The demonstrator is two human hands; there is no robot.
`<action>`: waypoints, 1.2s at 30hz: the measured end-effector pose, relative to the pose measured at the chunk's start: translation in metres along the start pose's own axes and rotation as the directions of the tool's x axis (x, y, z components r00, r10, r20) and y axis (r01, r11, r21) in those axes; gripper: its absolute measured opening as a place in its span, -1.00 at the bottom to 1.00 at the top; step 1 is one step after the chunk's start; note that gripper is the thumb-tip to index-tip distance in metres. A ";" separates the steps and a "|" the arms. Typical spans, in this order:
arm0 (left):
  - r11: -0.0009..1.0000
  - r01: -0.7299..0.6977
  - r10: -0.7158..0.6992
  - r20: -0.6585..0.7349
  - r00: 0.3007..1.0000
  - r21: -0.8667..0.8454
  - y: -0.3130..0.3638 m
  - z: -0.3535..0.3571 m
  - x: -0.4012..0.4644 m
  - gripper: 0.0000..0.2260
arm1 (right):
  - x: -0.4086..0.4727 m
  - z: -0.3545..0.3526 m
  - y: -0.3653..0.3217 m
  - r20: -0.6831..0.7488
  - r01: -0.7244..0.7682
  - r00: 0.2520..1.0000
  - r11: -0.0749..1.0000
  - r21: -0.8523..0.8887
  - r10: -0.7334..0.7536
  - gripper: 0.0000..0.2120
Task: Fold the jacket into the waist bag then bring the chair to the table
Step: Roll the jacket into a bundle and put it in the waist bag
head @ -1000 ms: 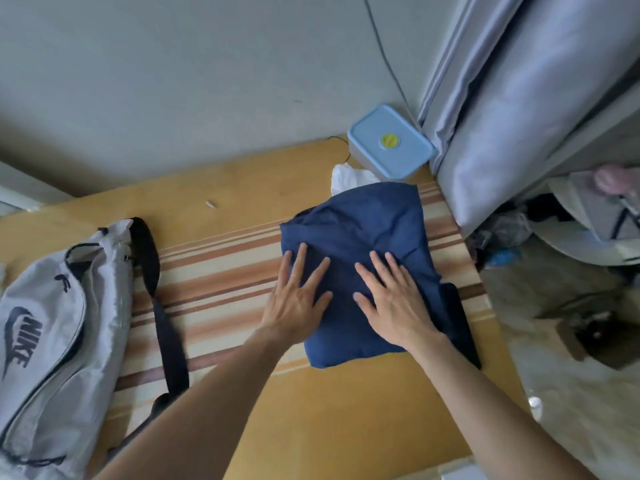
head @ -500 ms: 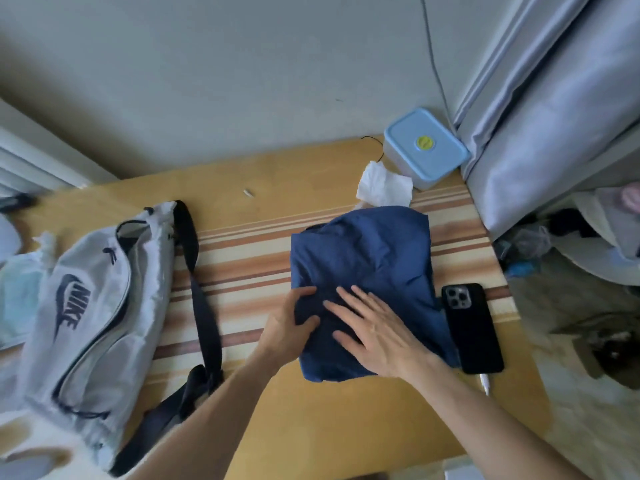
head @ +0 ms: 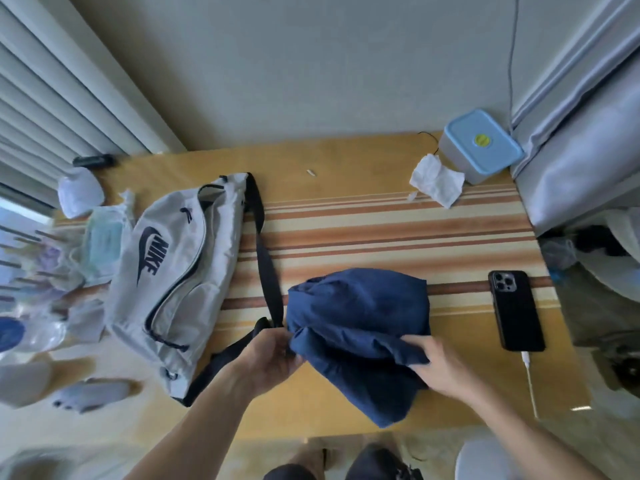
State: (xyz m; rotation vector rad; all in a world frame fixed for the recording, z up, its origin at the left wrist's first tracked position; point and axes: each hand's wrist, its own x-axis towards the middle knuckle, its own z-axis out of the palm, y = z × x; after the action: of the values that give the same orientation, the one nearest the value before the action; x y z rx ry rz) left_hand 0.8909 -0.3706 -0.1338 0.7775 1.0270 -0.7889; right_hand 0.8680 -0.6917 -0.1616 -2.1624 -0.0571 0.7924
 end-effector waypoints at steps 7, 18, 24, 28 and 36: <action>0.582 -0.241 0.282 0.086 0.956 0.777 -0.014 0.001 -0.014 -0.33 | 0.056 -0.028 -0.021 -0.003 -0.366 0.924 0.889 0.276 0.381 -0.84; 0.208 -0.614 0.637 0.371 0.676 0.761 0.002 0.035 0.009 -0.82 | 0.028 -0.042 -0.010 0.210 -0.351 0.936 0.756 0.553 0.281 -0.78; 0.692 -0.273 0.548 -0.241 0.801 0.669 0.008 0.037 0.037 -0.70 | 0.026 -0.053 -0.002 0.266 -0.344 0.937 0.744 0.573 0.228 0.18; 0.685 -0.179 0.581 -0.380 0.720 0.706 0.010 0.048 0.050 -0.68 | 0.038 -0.031 -0.024 0.004 -0.214 0.977 0.976 -0.031 0.214 0.09; 0.360 0.038 0.801 -0.330 0.500 0.932 0.002 0.056 0.056 -0.44 | 0.088 -0.047 -0.034 -0.542 -0.378 0.787 0.925 -0.046 0.295 -0.66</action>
State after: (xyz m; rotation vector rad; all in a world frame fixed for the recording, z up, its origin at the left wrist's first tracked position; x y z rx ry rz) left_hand 0.9335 -0.4277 -0.1677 2.4321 0.9966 -0.3856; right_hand 0.9721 -0.6753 -0.1605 -2.5053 0.5902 0.3580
